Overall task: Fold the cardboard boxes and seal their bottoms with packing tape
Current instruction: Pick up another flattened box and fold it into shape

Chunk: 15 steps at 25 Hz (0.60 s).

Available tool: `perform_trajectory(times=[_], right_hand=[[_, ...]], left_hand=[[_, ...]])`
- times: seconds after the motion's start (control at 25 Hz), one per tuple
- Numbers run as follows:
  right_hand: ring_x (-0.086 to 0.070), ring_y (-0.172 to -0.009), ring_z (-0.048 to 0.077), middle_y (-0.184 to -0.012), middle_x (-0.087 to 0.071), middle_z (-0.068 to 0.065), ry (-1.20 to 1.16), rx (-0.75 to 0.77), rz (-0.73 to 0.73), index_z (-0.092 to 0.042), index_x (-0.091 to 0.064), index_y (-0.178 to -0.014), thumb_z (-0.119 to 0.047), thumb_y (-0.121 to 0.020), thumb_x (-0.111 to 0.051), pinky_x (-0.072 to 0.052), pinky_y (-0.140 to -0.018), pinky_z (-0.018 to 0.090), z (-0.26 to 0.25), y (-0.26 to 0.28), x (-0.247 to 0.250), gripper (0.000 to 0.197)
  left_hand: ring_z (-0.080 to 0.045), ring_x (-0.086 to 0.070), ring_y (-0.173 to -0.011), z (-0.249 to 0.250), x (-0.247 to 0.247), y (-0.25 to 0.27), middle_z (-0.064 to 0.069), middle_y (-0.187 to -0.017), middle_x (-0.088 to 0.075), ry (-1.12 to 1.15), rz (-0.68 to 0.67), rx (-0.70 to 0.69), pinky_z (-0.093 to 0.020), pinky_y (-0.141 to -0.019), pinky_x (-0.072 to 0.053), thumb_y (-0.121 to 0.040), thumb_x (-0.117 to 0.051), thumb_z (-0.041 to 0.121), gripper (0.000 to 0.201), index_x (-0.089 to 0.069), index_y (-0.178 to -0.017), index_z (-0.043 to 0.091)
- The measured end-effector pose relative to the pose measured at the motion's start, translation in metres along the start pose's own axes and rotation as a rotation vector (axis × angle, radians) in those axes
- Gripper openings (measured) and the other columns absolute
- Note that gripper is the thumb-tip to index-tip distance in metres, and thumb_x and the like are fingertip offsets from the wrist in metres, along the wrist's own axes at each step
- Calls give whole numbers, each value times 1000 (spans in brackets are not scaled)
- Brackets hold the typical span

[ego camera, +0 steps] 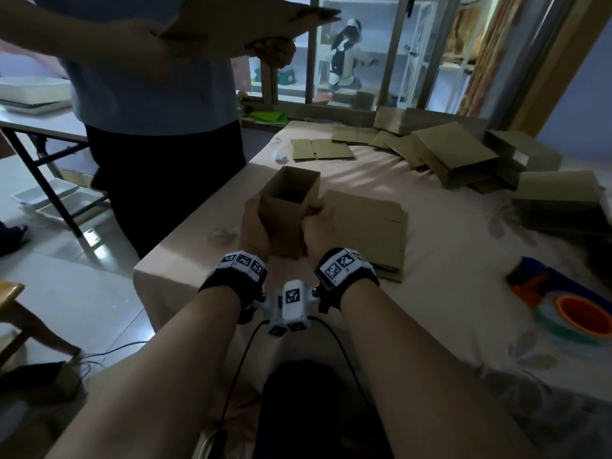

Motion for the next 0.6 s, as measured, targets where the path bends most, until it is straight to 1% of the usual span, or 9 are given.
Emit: perform_trajectory(times=[0.08, 0.12, 0.2, 0.24, 0.32, 0.4, 0.48, 0.52, 0.6], right_hand=[[-61, -92, 34, -105, -59, 15, -32, -21, -3, -24, -40, -126, -5, -86, -40, -54, -79, 52, 2, -1, 6, 44], [-61, -92, 34, -106, -59, 15, -55, -36, -14, -25, -40, -125, -3, -84, -40, -53, -79, 51, 3, 0, 8, 47], [-59, -88, 32, -104, -58, 16, -87, -54, -27, -24, -42, -128, 1, -81, -42, -51, -74, 45, 5, -1, 10, 53], [-58, -88, 31, -103, -58, 17, -108, -61, -36, -22, -43, -130, 2, -80, -43, -49, -74, 44, 5, 0, 11, 55], [-57, -91, 31, -104, -58, 18, -145, -65, -44, -22, -44, -130, 0, -78, -44, -48, -77, 45, 6, 1, 11, 56], [-59, -93, 32, -107, -60, 19, -165, -56, -56, -22, -46, -130, -6, -76, -46, -50, -82, 47, 6, 1, 9, 57], [-63, -99, 34, -112, -64, 17, -191, -48, -59, -24, -51, -129, -17, -73, -48, -53, -90, 52, 10, 2, 8, 57], [-64, -101, 34, -113, -66, 14, -215, -46, -55, -26, -54, -128, -23, -74, -49, -52, -92, 55, 14, -2, 7, 55], [-65, -105, 32, -115, -69, 10, -256, -45, -47, -29, -60, -125, -32, -78, -50, -52, -94, 54, 19, -7, 7, 48]], left_hand=[[-11, -54, -82, -6, -5, -4, 2, -91, -61, -8, -12, 30, -26, -65, -40, -101, -42, 45, 37, -61, -110, 15], [-12, -55, -84, -8, -6, -5, 2, -93, -62, -27, -16, 36, -26, -65, -40, -100, -42, 47, 37, -62, -108, 17], [-13, -56, -87, -11, -4, -10, 0, -97, -63, -23, 4, 22, -27, -67, -40, -98, -44, 49, 37, -62, -109, 19], [-13, -56, -88, -11, -4, -11, 0, -99, -63, -4, 7, 21, -27, -69, -41, -98, -45, 49, 38, -62, -111, 18], [-13, -56, -90, -11, -1, -11, 0, -100, -63, 28, 8, 13, -26, -70, -41, -98, -45, 48, 40, -61, -114, 15], [-14, -57, -97, -13, -1, -13, -4, -113, -64, 20, -6, 5, -26, -73, -42, -98, -46, 50, 48, -61, -123, 11], [-17, -57, -105, -14, -1, -13, -4, -121, -63, 17, -13, 3, -25, -74, -42, -97, -47, 51, 52, -61, -129, 13], [-17, -57, -106, -14, -1, -14, -3, -121, -64, 21, -7, -1, -26, -74, -43, -97, -48, 51, 51, -61, -129, 14], [-14, -59, -103, -12, -1, -13, 0, -115, -67, 32, -16, -17, -27, -72, -42, -95, -50, 51, 47, -64, -124, 16]])
Point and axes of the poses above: each hand's wrist, its own y-axis away from the middle knuckle, its own x-axis out of the back of the hand, z = x × y, the point moved 6 cm from there along -y, towards the middle knuckle
